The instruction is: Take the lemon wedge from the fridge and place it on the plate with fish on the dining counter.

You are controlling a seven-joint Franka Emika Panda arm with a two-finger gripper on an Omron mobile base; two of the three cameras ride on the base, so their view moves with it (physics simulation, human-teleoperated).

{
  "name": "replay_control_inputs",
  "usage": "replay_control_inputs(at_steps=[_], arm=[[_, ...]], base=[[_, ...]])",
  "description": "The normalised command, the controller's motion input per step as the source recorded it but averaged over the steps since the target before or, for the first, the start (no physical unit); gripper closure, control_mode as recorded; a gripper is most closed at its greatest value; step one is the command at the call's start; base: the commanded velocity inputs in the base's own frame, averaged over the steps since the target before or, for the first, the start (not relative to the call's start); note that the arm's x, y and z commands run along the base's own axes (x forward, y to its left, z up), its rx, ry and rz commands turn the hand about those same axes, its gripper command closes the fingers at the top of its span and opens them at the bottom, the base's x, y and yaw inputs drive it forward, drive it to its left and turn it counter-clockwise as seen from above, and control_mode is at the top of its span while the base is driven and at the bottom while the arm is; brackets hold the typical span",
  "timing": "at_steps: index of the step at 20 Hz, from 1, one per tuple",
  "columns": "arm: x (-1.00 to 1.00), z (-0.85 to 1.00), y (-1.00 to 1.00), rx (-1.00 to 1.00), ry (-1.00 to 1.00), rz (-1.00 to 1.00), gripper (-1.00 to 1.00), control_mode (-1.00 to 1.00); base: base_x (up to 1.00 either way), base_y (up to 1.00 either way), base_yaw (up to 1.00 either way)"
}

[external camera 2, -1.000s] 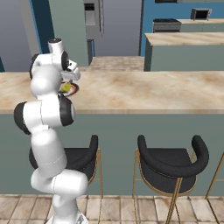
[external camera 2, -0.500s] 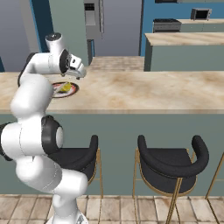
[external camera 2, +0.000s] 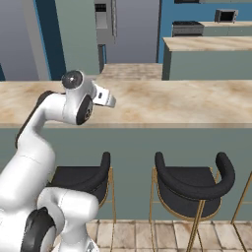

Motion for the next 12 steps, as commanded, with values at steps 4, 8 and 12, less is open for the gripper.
replay_control_inputs(at_steps=[4, 8, 12], arm=[[-1.0, 0.81, -0.63, 0.05, -0.38, -0.03, -1.0, -1.0], [-1.0, 1.0, -0.73, 0.15, -0.45, 0.0, -1.0, -1.0], [-1.0, 1.0, -0.34, 0.05, -0.5, -0.1, -1.0, -1.0]], base=[[0.0, 0.0, 0.0], [0.0, 0.0, 0.0], [0.0, 0.0, 0.0]])
